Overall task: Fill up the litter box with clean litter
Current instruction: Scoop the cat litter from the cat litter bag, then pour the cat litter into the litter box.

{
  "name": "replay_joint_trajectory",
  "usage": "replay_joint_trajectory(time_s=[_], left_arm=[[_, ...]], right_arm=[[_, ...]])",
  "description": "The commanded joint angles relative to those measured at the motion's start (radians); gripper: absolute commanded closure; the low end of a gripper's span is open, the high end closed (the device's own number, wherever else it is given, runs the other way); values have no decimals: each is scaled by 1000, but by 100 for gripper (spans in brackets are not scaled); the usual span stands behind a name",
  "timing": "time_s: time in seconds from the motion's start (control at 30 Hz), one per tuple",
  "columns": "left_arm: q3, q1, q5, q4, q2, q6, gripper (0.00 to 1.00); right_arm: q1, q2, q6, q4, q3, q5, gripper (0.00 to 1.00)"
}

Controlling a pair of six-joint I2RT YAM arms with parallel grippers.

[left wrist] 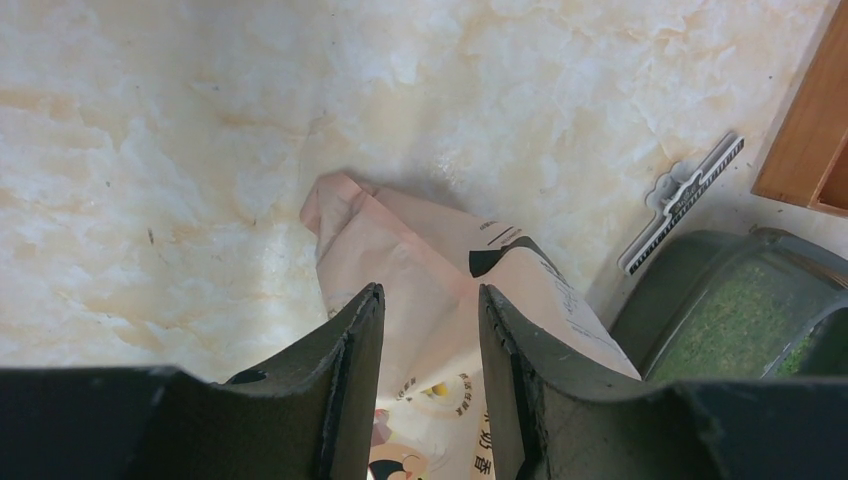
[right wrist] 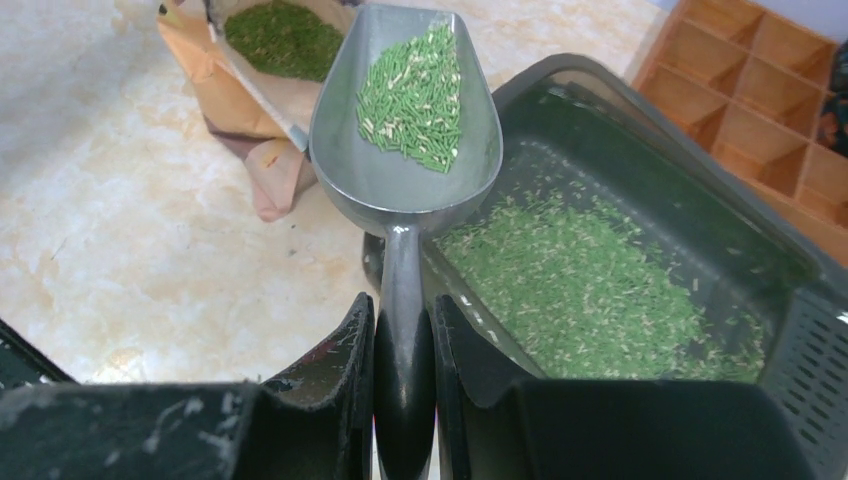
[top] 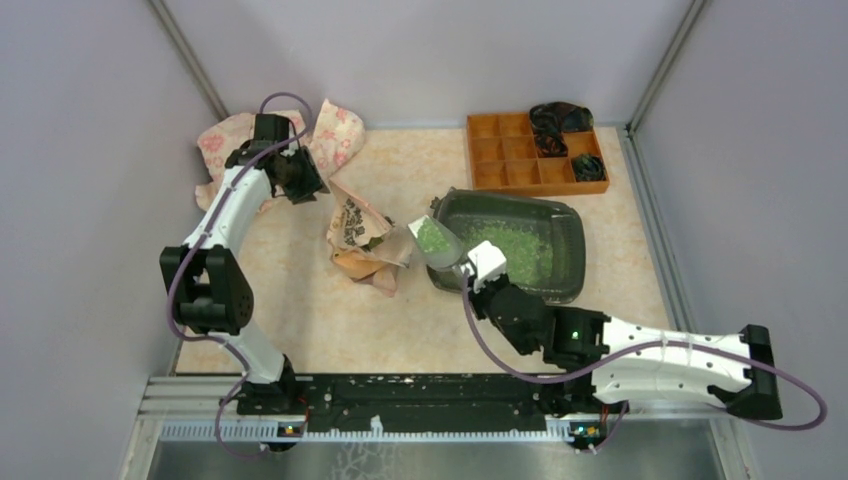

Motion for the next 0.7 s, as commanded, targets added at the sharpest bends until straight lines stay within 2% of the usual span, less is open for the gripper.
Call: replay_joint_trajectory(time_s=[0.0,0.17,0.47,0.6,0.67], left_arm=[[25,5,24,-11,-27,2,54],[24,5,36,-1,-19,7,54],[50,13,105,12,2,19,54],[52,19,141,22,6,20,54],[50,19,153,27,5,19,54]], right_arm=[[8,-89,48,-146,117,89,100],[8,-84,149,-425,275,139,100],[6,45,461,-976,626,144,100],[-23,87,531,-1089,674,85,100],[-88,85,527,-1091,660,15,100]])
